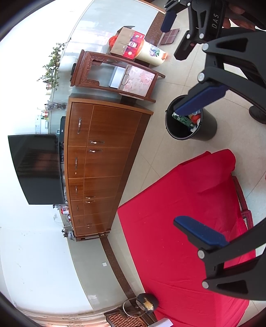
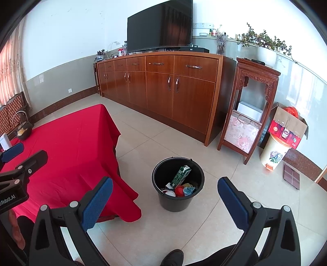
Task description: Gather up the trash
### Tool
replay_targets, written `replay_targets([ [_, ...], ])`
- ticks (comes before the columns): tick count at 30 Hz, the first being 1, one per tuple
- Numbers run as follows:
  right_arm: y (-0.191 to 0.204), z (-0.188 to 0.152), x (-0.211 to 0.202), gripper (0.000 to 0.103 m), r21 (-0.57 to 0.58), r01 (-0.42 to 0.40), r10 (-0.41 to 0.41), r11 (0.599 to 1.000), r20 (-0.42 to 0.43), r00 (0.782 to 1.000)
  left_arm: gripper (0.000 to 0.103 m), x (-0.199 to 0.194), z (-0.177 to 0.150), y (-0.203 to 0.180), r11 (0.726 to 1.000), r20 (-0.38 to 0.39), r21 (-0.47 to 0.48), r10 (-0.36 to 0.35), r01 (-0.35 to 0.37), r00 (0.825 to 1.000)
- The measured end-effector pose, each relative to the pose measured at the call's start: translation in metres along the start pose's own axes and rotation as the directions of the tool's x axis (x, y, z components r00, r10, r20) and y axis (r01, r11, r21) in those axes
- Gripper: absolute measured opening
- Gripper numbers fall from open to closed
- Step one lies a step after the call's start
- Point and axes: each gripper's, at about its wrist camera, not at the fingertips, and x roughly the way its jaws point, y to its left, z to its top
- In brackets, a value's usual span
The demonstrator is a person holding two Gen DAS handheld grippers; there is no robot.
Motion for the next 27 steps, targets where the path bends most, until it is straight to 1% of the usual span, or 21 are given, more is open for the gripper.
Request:
replay_targets([
  [27,-0.0017,-0.001,0.0009,0.103,-0.003,-0.001,0.001,1.0,0.0,1.0,0.099,-0.0008,0.0025,0.0021,1.0,-0.008,-0.003,0.004,-0.004,1.0],
])
